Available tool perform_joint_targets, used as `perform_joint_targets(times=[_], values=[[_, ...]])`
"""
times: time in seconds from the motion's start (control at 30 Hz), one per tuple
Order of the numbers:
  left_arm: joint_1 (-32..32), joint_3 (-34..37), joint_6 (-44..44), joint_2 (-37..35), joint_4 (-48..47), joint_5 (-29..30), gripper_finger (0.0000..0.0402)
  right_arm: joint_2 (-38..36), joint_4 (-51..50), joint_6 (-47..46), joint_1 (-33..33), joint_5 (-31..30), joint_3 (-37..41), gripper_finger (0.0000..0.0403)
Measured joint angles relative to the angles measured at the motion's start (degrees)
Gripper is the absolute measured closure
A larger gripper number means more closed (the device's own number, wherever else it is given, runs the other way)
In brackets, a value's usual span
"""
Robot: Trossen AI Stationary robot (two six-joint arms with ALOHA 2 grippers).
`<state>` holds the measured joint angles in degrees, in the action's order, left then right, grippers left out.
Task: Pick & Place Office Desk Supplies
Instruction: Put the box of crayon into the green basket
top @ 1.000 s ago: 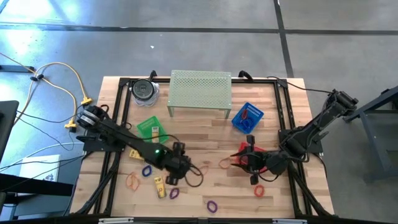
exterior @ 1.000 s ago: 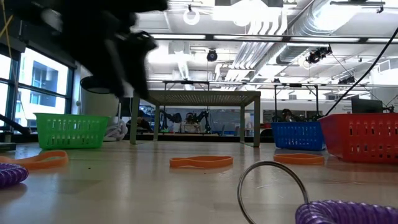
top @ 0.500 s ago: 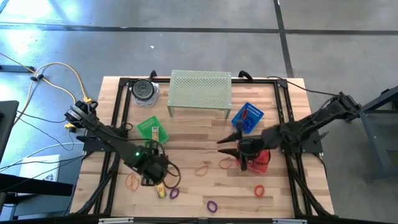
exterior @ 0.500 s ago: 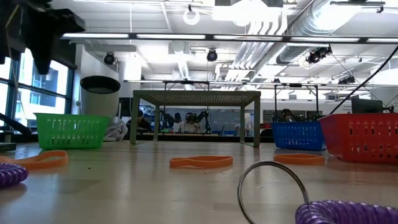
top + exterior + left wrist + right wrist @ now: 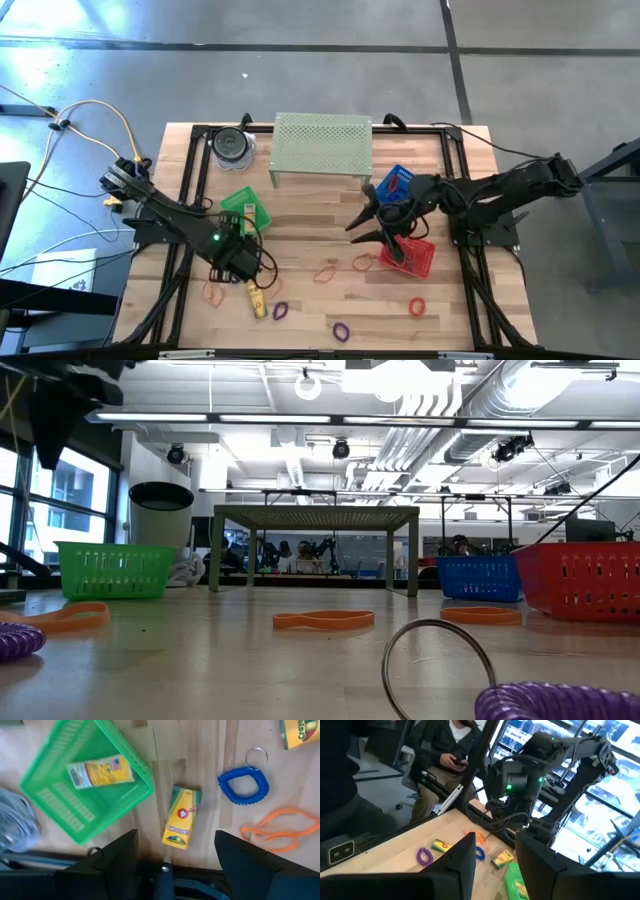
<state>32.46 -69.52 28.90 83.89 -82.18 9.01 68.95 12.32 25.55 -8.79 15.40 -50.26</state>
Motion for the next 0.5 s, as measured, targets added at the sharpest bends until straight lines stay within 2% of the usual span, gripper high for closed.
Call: perform_joint_targets(times=[0.17, 0.37, 0.5], values=[[-0.5, 3.1, -4.8, -7.5, 2.2, 2.1, 0.0149, 2.5, 2.2, -5.4, -0.6, -0.2, 0.1, 0.0276], [-0.3, 12.5, -1.8, -20.7, 9.2, 2.0, 0.0149, 7.3, 8.0, -10.2, -4.2, -0.9, 0.1, 0.0276], [0.6, 19.8, 0.3, -26.4, 14.0, 0.2, 0.0149, 10.3, 11.3, -10.3, -8.2, -7.8, 0.1, 0.0276]])
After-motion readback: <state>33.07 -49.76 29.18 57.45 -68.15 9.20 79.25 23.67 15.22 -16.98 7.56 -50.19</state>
